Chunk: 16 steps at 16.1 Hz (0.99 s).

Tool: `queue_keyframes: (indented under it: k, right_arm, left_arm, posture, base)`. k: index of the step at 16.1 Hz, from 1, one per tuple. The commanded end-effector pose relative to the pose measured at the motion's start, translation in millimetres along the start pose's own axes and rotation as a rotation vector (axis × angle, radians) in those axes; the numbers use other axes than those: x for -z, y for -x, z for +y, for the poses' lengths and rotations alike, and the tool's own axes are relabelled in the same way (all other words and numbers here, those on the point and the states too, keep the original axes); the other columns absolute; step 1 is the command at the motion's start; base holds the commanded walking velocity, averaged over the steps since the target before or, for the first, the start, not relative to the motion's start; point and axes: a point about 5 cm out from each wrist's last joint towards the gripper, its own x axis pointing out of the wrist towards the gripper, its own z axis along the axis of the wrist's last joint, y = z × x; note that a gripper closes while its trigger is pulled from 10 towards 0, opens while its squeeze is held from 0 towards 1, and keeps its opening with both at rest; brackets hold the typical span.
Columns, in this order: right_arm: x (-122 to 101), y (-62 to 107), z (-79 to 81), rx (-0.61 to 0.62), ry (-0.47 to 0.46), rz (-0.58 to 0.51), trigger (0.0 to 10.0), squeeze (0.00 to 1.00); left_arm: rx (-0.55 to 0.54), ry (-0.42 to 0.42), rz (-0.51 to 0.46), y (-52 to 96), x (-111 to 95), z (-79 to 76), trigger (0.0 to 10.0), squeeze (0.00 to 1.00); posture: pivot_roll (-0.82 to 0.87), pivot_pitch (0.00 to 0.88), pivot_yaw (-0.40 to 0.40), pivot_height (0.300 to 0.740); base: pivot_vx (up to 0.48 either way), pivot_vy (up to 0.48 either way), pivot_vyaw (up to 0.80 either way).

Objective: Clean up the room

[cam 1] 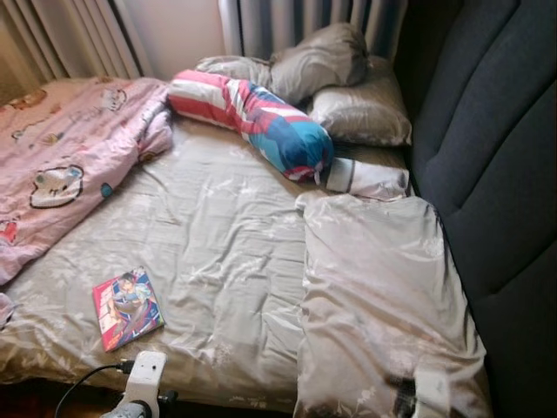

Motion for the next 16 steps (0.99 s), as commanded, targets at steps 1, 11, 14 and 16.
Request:
queue_keyframes:
  k: [1,11,14,16]
  right_arm:
    - [2,0.5,-3.2,0.019,-0.012,0.007,10.0,0.00]
    - [-13,-0.9,-15.5,0.049,-0.032,-0.052,10.0,0.00]
    - [-8,-0.2,-13.3,0.054,-0.041,-0.044,10.0,0.00]
    - [-7,-0.1,-11.6,0.051,-0.046,-0.040,10.0,0.00]
  left_arm:
    - [-0.011,0.019,0.041,2.0,10,2.1,10.0,0.00]
    - [0.009,0.035,0.057,2.0,15,-4.8,10.0,0.00]
    - [0.004,0.044,0.056,2.1,15,-3.7,10.0,0.00]
    - [-0.001,0.046,0.055,2.2,14,-2.4,10.0,0.00]
  posture:
    - [-0.07,0.060,0.004,0.740]
    - [-0.09,0.054,-0.020,0.740]
    - [-0.08,0.076,-0.018,0.740]
    - [-0.08,0.084,-0.014,0.740]
  base:
    - [0.000,0.000,0.00]
    - [0.000,0.063,0.00]
    - [0.000,0.334,0.00]
    - [0.000,0.336,0.00]
